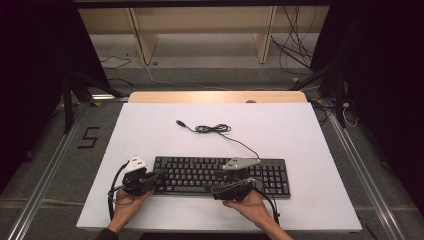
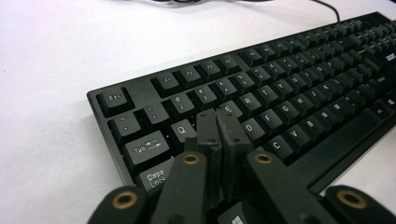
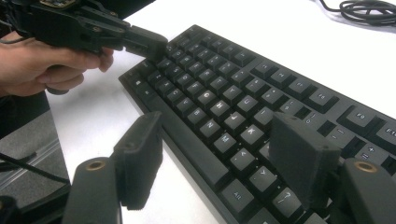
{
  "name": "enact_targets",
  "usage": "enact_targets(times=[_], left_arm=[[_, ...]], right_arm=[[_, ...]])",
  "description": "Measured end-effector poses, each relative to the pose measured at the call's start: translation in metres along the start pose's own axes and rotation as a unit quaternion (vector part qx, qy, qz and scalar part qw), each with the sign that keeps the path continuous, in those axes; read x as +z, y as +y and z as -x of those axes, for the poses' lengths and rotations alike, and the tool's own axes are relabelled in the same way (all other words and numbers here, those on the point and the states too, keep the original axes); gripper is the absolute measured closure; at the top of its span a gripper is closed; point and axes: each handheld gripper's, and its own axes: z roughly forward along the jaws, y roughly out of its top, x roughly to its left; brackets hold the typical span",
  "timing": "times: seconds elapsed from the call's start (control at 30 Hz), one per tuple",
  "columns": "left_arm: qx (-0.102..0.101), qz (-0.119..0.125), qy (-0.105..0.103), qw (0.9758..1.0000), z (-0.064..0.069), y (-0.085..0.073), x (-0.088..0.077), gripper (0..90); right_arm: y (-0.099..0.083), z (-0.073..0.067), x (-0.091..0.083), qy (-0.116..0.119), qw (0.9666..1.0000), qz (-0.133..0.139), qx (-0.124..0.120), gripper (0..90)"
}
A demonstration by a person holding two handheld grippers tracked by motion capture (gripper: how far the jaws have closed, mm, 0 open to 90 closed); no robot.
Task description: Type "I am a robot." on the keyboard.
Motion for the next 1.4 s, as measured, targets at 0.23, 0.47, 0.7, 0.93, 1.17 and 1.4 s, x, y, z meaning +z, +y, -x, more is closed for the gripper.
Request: enact_targets(times=[0.23, 0.47, 0.7, 0.93, 1.17, 1.4], left_arm=[[-0.003, -0.014, 0.005, 0.9999, -0.001, 0.000, 0.006, 88.9], [-0.007, -0.023, 0.006, 0.9997, -0.001, 0.000, 0.008, 88.9], [-0.011, -0.030, 0.003, 0.9995, -0.002, -0.002, 0.010, 89.0], [-0.013, -0.027, 0.001, 0.9996, 0.000, 0.000, 0.008, 83.2], [-0.011, -0.012, -0.003, 0.9999, 0.006, 0.002, 0.002, 65.8], [-0.009, 0.003, -0.013, 0.9999, 0.011, 0.001, -0.010, 51.9]], right_arm=[[-0.001, 0.000, -0.004, -0.001, 1.0000, 0.007, 0.001, 34.2], [-0.002, -0.002, -0.005, 0.001, 1.0000, 0.008, 0.001, 33.6], [-0.002, -0.002, -0.005, 0.002, 1.0000, 0.007, -0.001, 33.4], [-0.002, -0.002, -0.006, 0.000, 0.9999, 0.011, 0.001, 33.1], [-0.002, 0.000, -0.005, -0.002, 0.9999, 0.015, 0.000, 33.1], [-0.001, 0.001, -0.002, -0.007, 0.9999, 0.013, -0.001, 37.0]])
